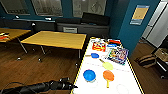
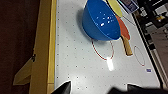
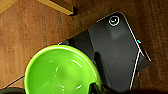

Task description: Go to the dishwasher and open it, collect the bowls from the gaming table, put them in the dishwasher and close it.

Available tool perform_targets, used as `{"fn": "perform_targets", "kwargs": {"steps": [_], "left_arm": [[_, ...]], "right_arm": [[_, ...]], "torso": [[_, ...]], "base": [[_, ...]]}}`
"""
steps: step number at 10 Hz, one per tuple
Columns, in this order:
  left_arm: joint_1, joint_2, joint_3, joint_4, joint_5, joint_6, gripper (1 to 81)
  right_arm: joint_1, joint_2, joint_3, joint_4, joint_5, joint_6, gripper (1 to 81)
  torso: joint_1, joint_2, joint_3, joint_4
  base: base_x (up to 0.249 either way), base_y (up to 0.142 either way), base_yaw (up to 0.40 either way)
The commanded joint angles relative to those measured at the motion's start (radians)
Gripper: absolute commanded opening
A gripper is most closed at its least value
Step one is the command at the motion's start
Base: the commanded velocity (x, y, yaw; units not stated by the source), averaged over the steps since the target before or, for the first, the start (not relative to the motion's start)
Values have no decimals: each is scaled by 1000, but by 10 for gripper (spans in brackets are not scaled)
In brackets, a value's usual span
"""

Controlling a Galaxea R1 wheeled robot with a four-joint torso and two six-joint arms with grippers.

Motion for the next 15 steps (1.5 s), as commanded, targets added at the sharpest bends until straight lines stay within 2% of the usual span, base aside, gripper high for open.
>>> {"fn": "perform_targets", "kwargs": {"steps": [1, 3, 4, 5, 6, 7, 8, 9, 10, 13, 14, 15], "left_arm": [[-141, 22, 7, -13, 18, -6, 811], [-141, 92, -47, -10, 19, -12, 811], [-144, 120, -65, -10, 19, -12, 811], [-147, 149, -76, -12, 15, -12, 811], [-151, 173, -84, -12, 13, -24, 811], [-154, 181, -90, -12, -3, -59, 811], [-154, 163, -93, -13, -30, -129, 811], [-154, 143, -94, -12, -45, -177, 811], [-154, 109, -94, -12, -71, -211, 811], [-170, 28, -96, -13, -113, -263, 811], [-177, 22, -97, -12, -117, -275, 811], [-185, 29, -107, -12, -117, -275, 811]], "right_arm": [[26, -40, 23, -24, -42, -1, 10], [24, -40, 23, -26, -42, -1, 10], [24, -40, 23, -30, -42, -1, 10], [24, -40, 21, -32, -42, -1, 10], [23, -38, 18, -32, -42, -1, 10], [23, -37, 18, -32, -42, -1, 10], [23, -37, 18, -30, -42, -1, 10], [26, -35, 20, -30, -42, -1, 10], [29, -35, 21, -30, -42, -1, 10], [29, -32, 17, -30, -42, -1, 10], [29, -28, 14, -30, -42, -1, 10], [29, -26, 14, -30, -42, 1, 10]], "torso": [[0, 0, 0, -1], [0, 0, 0, -1], [0, 0, 0, -35], [0, 0, 0, -45], [0, 0, 0, -19], [0, 0, 0, -33], [0, 0, 0, -35], [0, 0, 0, -34], [0, 0, 0, -34], [0, 0, 0, -34], [0, 0, 0, -34], [0, 0, 0, -34]], "base": [[0, 0, 0], [0, 0, 0], [0, 0, 0], [0, 0, 0], [0, 0, 0], [0, 0, 0], [0, 0, 0], [0, 0, 0], [0, 0, 0], [0, 0, 0], [0, 0, 0], [0, 0, 0]]}}
